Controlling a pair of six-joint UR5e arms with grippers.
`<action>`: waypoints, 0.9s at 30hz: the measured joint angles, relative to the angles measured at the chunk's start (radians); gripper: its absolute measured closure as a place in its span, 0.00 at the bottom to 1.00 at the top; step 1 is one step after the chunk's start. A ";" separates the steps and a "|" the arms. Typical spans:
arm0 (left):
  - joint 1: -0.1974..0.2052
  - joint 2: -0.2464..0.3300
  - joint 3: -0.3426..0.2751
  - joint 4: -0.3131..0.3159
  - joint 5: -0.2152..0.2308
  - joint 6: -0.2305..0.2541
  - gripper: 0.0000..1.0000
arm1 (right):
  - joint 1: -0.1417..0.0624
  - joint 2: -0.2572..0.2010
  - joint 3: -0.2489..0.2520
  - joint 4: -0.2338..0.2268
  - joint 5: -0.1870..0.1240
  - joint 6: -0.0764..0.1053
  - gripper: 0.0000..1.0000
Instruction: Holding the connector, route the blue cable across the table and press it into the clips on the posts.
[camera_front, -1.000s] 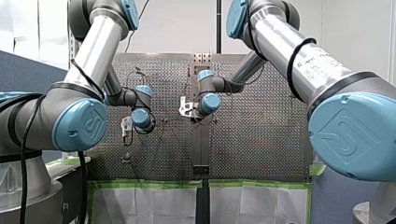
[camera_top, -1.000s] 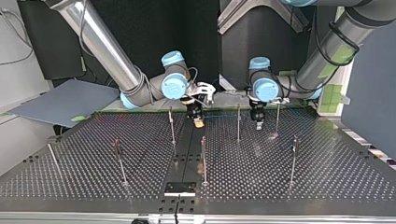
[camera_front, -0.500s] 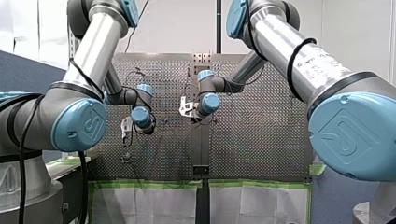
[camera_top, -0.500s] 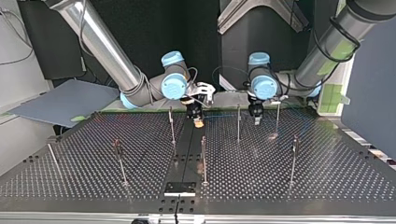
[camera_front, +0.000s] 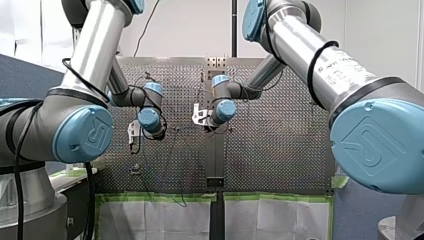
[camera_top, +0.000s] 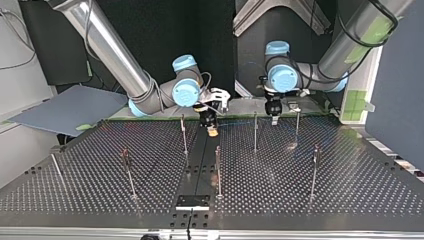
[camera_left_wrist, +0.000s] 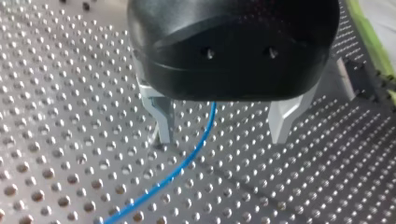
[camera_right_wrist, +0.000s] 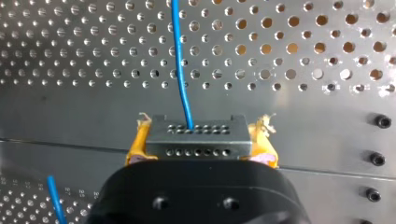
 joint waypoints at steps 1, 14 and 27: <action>-0.003 0.008 -0.009 0.000 -0.003 0.001 0.00 | 0.000 0.000 0.000 0.000 0.000 0.000 1.00; -0.077 0.117 -0.117 -0.015 -0.011 0.006 0.00 | -0.008 0.000 0.000 0.008 -0.003 0.002 1.00; -0.188 0.180 -0.153 0.054 -0.072 -0.056 0.00 | -0.032 0.000 0.000 0.023 -0.004 0.003 1.00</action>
